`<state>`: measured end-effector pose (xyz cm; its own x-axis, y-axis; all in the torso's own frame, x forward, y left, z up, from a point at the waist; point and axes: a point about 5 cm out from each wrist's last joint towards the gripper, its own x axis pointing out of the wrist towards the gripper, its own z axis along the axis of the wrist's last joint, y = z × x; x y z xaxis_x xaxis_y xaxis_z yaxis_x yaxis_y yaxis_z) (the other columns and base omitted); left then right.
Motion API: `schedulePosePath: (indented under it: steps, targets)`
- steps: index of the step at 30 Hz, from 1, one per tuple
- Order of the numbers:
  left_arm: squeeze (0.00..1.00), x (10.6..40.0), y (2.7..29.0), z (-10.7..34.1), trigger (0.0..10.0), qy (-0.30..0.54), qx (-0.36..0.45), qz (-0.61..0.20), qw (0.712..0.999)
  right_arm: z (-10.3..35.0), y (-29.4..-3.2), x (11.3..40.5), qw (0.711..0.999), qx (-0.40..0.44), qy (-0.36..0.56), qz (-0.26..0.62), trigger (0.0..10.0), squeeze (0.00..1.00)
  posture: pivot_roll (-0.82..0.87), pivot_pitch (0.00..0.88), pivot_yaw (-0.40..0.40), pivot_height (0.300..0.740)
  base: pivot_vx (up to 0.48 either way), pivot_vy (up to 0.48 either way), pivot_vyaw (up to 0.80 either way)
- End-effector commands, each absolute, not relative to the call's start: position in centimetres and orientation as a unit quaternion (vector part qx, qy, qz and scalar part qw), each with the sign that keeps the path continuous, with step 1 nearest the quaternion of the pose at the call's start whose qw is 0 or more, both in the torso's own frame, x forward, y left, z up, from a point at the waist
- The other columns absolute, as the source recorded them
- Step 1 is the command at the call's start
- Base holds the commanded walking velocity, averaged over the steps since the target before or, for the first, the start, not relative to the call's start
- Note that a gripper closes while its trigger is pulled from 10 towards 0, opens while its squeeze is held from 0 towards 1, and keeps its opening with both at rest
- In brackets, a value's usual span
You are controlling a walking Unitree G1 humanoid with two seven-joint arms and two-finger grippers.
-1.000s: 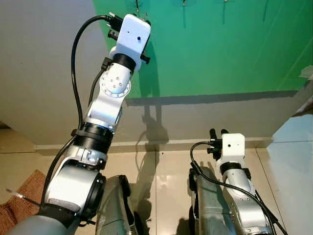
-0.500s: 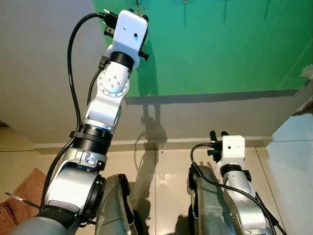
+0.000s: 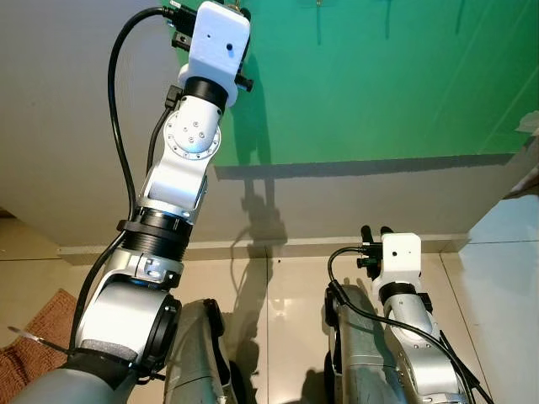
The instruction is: Hang keys on a hook
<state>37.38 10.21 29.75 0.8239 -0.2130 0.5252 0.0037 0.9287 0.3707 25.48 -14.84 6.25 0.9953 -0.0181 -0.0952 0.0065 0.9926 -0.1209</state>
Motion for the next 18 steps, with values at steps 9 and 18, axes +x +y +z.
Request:
schedulePosePath:
  steps: [9, 18]
  targets:
    - [0.0, 38.2, 10.8, 30.4, 0.0, -0.29, 0.192, -0.042, 0.937, 6.1, -14.3, 25.2, 0.997, -0.061, 0.052, 0.002, 10.0, 0.0, -0.16, 0.128, 0.105, 0.536, 0.0, 0.0, 0.0]
    - [0.0, 38.6, 11.0, 30.0, 0.0, -0.274, 0.191, -0.039, 0.942, 6.1, -14.4, 25.1, 0.997, -0.061, 0.054, 0.003, 10.0, 0.0, -0.16, 0.123, 0.102, 0.536, 0.0, 0.0, 0.0]
